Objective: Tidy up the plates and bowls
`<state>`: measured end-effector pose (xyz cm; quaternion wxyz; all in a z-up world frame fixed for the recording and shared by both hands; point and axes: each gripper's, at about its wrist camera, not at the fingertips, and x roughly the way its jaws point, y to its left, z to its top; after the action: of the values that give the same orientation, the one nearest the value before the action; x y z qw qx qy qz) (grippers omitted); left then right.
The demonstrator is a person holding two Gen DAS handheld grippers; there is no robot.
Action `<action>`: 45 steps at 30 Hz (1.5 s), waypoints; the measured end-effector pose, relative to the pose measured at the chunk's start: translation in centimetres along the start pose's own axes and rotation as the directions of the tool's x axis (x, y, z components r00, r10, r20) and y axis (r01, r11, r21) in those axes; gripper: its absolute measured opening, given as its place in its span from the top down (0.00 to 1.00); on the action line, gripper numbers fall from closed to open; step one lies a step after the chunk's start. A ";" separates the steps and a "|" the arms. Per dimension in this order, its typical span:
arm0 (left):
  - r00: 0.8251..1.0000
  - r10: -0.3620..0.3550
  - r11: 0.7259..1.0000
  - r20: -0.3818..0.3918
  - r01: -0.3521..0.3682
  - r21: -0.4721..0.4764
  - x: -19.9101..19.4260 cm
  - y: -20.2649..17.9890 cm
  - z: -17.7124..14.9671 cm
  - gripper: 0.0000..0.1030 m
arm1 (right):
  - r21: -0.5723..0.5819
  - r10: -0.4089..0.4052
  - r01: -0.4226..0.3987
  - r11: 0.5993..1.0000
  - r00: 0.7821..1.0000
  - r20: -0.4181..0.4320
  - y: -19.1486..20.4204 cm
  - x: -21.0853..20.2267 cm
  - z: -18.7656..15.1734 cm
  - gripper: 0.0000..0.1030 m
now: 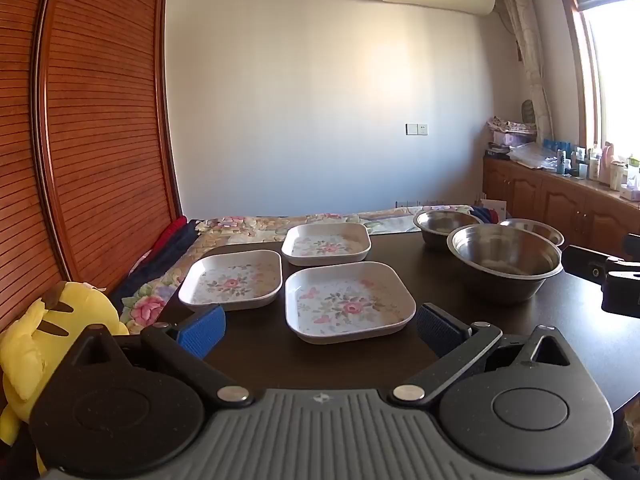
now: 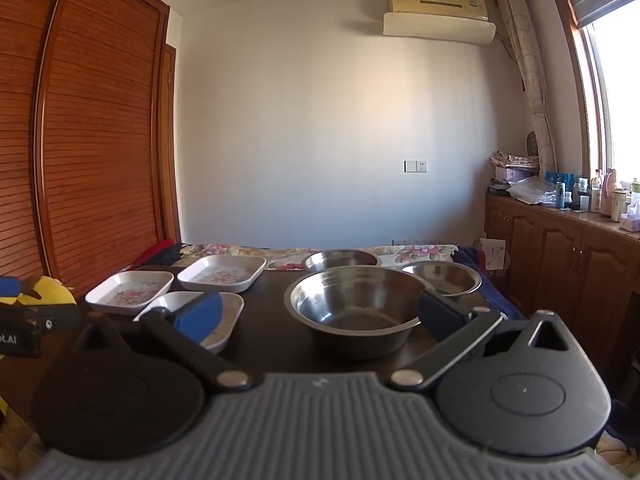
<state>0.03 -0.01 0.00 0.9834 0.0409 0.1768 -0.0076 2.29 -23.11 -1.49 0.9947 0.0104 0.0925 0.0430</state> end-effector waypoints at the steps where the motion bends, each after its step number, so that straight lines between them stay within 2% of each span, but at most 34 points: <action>1: 1.000 -0.002 1.000 0.000 0.002 -0.001 0.0 0.0 0.0 0.00 | -0.002 0.000 0.000 1.000 1.000 -0.001 0.1 0.0 0.0 0.00; 45: 1.000 0.002 1.000 0.002 -0.002 0.000 0.1 0.0 -0.1 0.00 | 0.008 -0.001 0.001 1.000 1.000 0.005 -0.3 -0.2 -0.5 0.00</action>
<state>0.12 0.05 -0.12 0.9835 0.0413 0.1759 -0.0065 1.97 -23.46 -1.98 0.9949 0.0143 0.0904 0.0421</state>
